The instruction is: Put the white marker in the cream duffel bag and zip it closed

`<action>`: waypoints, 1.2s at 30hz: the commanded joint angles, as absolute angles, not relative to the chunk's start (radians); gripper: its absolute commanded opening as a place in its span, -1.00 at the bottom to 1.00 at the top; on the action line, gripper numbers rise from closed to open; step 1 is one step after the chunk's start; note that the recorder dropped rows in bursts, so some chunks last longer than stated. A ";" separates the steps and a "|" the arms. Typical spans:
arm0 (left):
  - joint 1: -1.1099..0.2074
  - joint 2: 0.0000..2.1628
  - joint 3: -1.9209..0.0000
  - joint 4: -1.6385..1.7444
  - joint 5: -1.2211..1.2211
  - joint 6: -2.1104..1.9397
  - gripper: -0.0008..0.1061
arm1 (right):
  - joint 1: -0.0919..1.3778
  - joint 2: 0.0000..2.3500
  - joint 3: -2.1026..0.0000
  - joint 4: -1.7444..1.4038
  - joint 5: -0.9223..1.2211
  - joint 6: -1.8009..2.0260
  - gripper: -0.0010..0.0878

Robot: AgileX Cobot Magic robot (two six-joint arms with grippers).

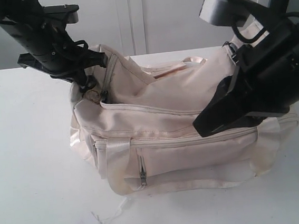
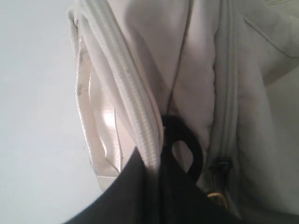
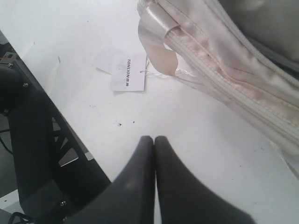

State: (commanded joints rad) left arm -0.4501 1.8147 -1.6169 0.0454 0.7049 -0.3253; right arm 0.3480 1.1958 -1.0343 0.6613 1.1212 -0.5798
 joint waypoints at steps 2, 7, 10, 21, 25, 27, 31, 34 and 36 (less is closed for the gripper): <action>-0.450 1.811 -1.618 0.026 0.698 -0.325 -0.99 | 0.348 1.196 -1.034 0.661 1.121 -0.580 -0.98; -0.450 1.792 -1.619 -0.026 0.673 -0.317 -0.99 | 0.348 1.196 -1.034 0.661 1.121 -0.582 -0.98; -0.431 1.777 -1.619 -0.086 0.655 -0.317 -0.99 | 0.348 1.196 -1.034 0.661 1.121 -0.582 -0.98; -0.279 1.769 -1.619 -0.662 0.698 -0.020 -0.99 | 0.348 1.196 -1.034 0.661 1.119 -0.584 -0.98; -0.234 1.769 -1.619 -0.741 0.749 0.029 -0.99 | 0.348 1.196 -1.034 0.661 1.118 -0.584 -0.98; -0.221 1.769 -1.619 -0.763 0.771 0.053 -0.99 | 0.348 1.196 -1.034 0.661 1.108 -0.584 -0.98; -0.220 1.769 -1.619 -0.767 0.781 0.077 -0.99 | 0.348 1.196 -1.034 0.668 1.071 -0.573 -0.98; -0.220 1.769 -1.619 -0.798 0.785 0.095 -0.99 | 0.348 1.196 -1.034 0.690 1.029 -0.556 -0.98; -0.220 1.769 -1.619 -0.814 0.789 0.112 -0.99 | 0.348 1.198 -1.034 0.714 0.988 -0.523 -0.98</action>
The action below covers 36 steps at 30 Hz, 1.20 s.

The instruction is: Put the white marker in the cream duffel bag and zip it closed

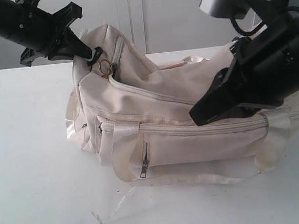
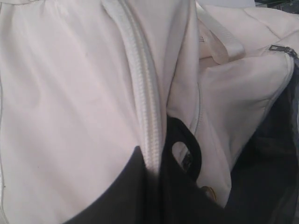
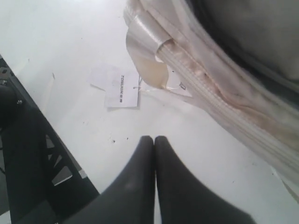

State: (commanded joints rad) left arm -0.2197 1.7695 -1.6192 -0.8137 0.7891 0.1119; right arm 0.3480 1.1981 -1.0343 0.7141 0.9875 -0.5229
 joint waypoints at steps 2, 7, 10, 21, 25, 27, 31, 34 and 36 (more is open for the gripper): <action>-0.220 1.769 -1.619 -0.820 0.789 0.112 -0.99 | 0.348 1.206 -1.034 0.741 0.952 -0.518 -0.98; -0.220 1.769 -1.619 -0.822 0.792 0.112 -0.99 | 0.348 1.252 -1.066 0.813 0.889 -0.502 -0.98; -0.220 1.769 -1.619 -0.825 0.797 0.114 -0.99 | 0.348 1.307 -1.122 0.818 0.878 -0.478 -0.98; -0.220 1.769 -1.619 -0.852 0.799 0.138 -0.99 | 0.483 1.628 -1.437 0.812 0.803 -0.351 -0.60; -0.220 1.769 -1.619 -0.852 0.800 0.138 -0.99 | 0.501 1.712 -1.511 0.809 0.754 -0.277 -0.27; -0.220 1.769 -1.619 -0.852 0.800 0.138 -0.99 | 0.505 1.737 -1.531 0.809 0.741 -0.256 -0.27; -0.220 1.769 -1.619 -0.852 0.804 0.157 -0.99 | 0.527 1.773 -1.554 0.702 0.709 -0.155 -0.27; -0.220 1.769 -1.619 -0.852 0.804 0.157 -0.99 | 0.535 1.784 -1.559 0.643 0.702 -0.090 -0.26; -0.220 1.769 -1.619 -0.852 0.804 0.157 -0.99 | 0.537 1.788 -1.563 0.631 0.686 -0.073 -0.26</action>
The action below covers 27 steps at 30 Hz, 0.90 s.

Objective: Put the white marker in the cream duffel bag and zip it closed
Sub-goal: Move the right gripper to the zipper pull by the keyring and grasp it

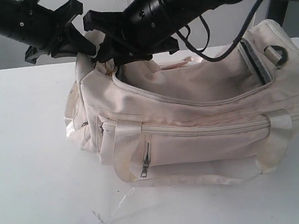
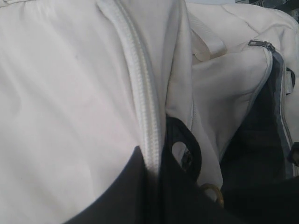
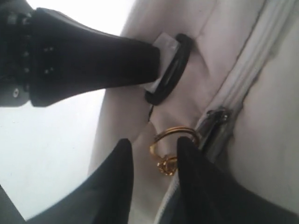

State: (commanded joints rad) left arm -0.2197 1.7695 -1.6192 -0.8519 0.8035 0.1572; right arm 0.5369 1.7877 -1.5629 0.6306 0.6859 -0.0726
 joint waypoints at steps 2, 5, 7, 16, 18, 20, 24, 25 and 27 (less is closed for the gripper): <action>-0.220 1.769 -1.619 -0.852 0.806 0.157 -0.99 | 0.541 1.788 -1.569 0.631 0.676 -0.066 -0.26; -0.220 1.769 -1.619 -0.852 0.808 0.161 -0.99 | 0.548 1.788 -1.588 0.631 0.687 -0.064 -0.26; -0.220 1.769 -1.619 -0.852 0.808 0.161 -0.99 | 0.554 1.788 -1.607 0.621 0.698 -0.064 -0.26; -0.220 1.769 -1.619 -0.852 0.808 0.165 -0.99 | 0.619 1.789 -1.705 0.236 0.801 0.215 -0.26; -0.220 1.769 -1.619 -0.852 0.808 0.165 -0.99 | 0.632 1.789 -1.709 0.219 0.798 0.245 -0.26; -0.220 1.769 -1.619 -0.852 0.808 0.176 -0.99 | 0.643 1.794 -1.709 0.219 0.796 0.250 -0.26; -0.220 1.769 -1.619 -0.852 0.808 0.180 -0.99 | 0.657 1.820 -1.709 0.209 0.786 0.309 -0.26; -0.220 1.769 -1.619 -0.852 0.808 0.180 -0.99 | 0.660 1.828 -1.709 0.209 0.779 0.320 -0.26; -0.220 1.769 -1.619 -0.852 0.808 0.180 -0.99 | 0.659 1.839 -1.709 0.208 0.774 0.322 -0.26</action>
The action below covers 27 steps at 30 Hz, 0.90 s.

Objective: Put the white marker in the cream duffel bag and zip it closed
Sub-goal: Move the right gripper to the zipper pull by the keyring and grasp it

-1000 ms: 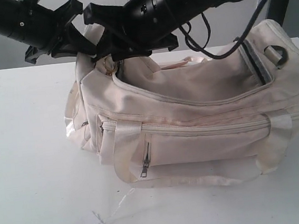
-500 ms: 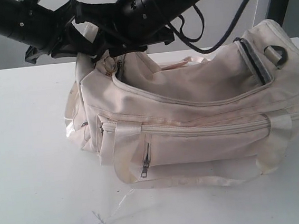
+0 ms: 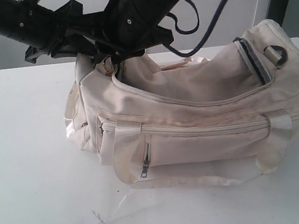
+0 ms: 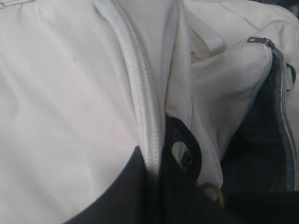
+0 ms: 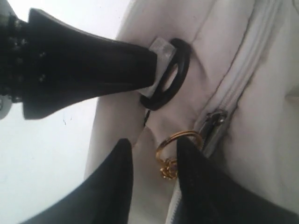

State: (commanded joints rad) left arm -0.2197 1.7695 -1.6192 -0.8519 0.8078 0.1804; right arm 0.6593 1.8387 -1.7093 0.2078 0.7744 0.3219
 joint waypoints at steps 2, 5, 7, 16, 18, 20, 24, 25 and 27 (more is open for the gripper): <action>-0.220 1.769 -1.619 -0.852 0.812 0.183 -0.99 | 0.659 1.843 -1.709 0.205 0.771 0.328 -0.26; -0.220 1.769 -1.619 -0.852 0.814 0.184 -0.99 | 0.659 1.843 -1.709 0.168 0.756 0.370 -0.26; -0.220 1.769 -1.619 -0.852 0.814 0.187 -0.99 | 0.659 1.843 -1.709 0.132 0.758 0.405 -0.26; -0.220 1.769 -1.619 -0.852 0.816 0.198 -0.99 | 0.659 1.843 -1.709 0.080 0.771 0.428 -0.53; -0.220 1.769 -1.619 -0.852 0.816 0.198 -0.99 | 0.659 1.843 -1.709 0.065 0.781 0.428 -0.72; -0.220 1.769 -1.619 -0.852 0.816 0.200 -0.99 | 0.659 1.843 -1.709 0.049 0.788 0.428 -0.88; -0.220 1.769 -1.619 -0.852 0.816 0.200 -0.99 | 0.659 1.843 -1.709 0.046 0.788 0.428 -0.98; -0.220 1.769 -1.619 -0.852 0.816 0.200 -0.99 | 0.659 1.843 -1.709 0.046 0.790 0.428 -0.98; -0.220 1.769 -1.619 -0.852 0.816 0.202 -0.99 | 0.659 1.838 -1.709 0.046 0.799 0.428 -0.98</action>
